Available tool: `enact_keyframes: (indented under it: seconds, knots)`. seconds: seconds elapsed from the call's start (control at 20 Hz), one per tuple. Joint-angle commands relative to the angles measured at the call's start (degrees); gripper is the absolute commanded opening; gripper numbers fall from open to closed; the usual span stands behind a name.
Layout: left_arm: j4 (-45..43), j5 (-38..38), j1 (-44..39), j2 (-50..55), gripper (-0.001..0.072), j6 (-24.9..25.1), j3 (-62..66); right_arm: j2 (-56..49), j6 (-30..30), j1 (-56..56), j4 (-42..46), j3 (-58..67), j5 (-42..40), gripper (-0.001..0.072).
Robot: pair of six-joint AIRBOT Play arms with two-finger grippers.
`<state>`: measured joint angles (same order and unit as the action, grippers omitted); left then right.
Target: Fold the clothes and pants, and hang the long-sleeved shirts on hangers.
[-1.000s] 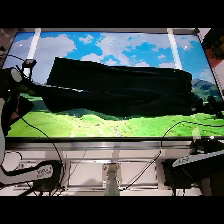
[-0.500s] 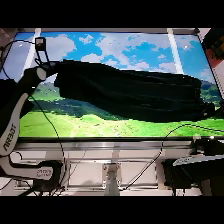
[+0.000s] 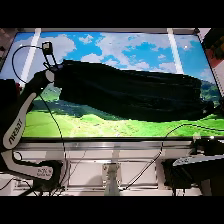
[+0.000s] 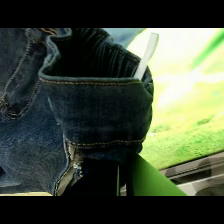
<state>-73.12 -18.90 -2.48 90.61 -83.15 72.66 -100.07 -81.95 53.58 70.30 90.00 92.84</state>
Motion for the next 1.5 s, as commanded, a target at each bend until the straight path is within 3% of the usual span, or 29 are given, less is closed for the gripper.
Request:
enact_keyframes:
  seconds: [0.0, 0.1, 0.2, 0.4, 0.45, 0.5, 0.55, 0.6, 1.1, 1.15, 1.2, 1.3, 1.35, 1.45]
  knots:
    - [-3.17, -17.51, 6.25, -3.96, 0.0010, 0.00, -0.79, 0.00, 0.00, -0.07, -1.18, -0.02, -0.76, 0.0030]
    - [-3.48, -23.41, 11.32, -7.30, 0.0009, 0.66, -5.22, 0.00, 0.02, -0.07, -1.18, -0.02, -1.03, 0.0029]
    - [1.07, -26.47, 16.68, -11.19, 0.0009, 6.67, -12.39, 0.00, 0.02, -0.07, -1.64, -0.02, -1.11, 0.0030]
    - [28.68, -39.10, 28.15, -10.88, 0.0010, 31.78, -19.23, 0.00, 0.09, -0.07, -4.72, -0.02, -0.94, 0.0029]
    - [34.88, -42.05, 30.12, -9.42, 0.0012, 34.93, -19.23, -0.02, 0.22, -0.07, -5.51, -0.02, -0.92, 0.0030]
    - [40.33, -42.93, 31.45, -7.80, 0.0091, 36.54, -19.23, 0.00, 0.22, -0.07, -5.88, -0.02, -0.92, 0.0030]
    - [43.39, -42.64, 31.63, -6.32, 0.0401, 36.74, -19.23, 0.00, 0.24, -0.07, -5.97, -0.02, -0.90, 0.0030]
    - [44.72, -41.81, 31.34, -5.03, 0.0590, 36.72, -19.23, -0.02, 0.24, -0.07, -5.97, -0.02, -0.90, 0.0029]
    - [47.17, -34.67, 26.36, 0.81, 0.0566, 36.68, -19.21, 0.00, 0.44, -0.07, -6.01, -0.02, -0.94, 0.0030]
    - [48.28, -34.01, 25.92, 1.27, 0.0536, 36.68, -19.21, 0.00, 0.44, -0.07, -6.03, -0.02, -0.92, 0.0030]
    - [48.57, -33.86, 25.51, 1.68, 0.0427, 36.70, -19.21, 0.00, 0.44, -0.07, -6.05, -0.02, -0.92, 0.0030]
    - [48.35, -33.75, 24.50, 2.43, 0.0085, 36.74, -19.21, 0.00, 0.44, -0.07, -6.05, -0.02, -1.03, 0.0030]
    - [48.43, -33.55, 24.48, 2.58, 0.0011, 36.79, -19.21, 0.00, 0.44, -0.07, -6.05, -0.02, -1.18, 0.0030]
    - [50.12, -34.53, 24.81, 2.12, 0.0009, 36.79, -19.19, 0.00, 0.66, -0.07, -5.86, -0.02, -1.33, 0.0030]
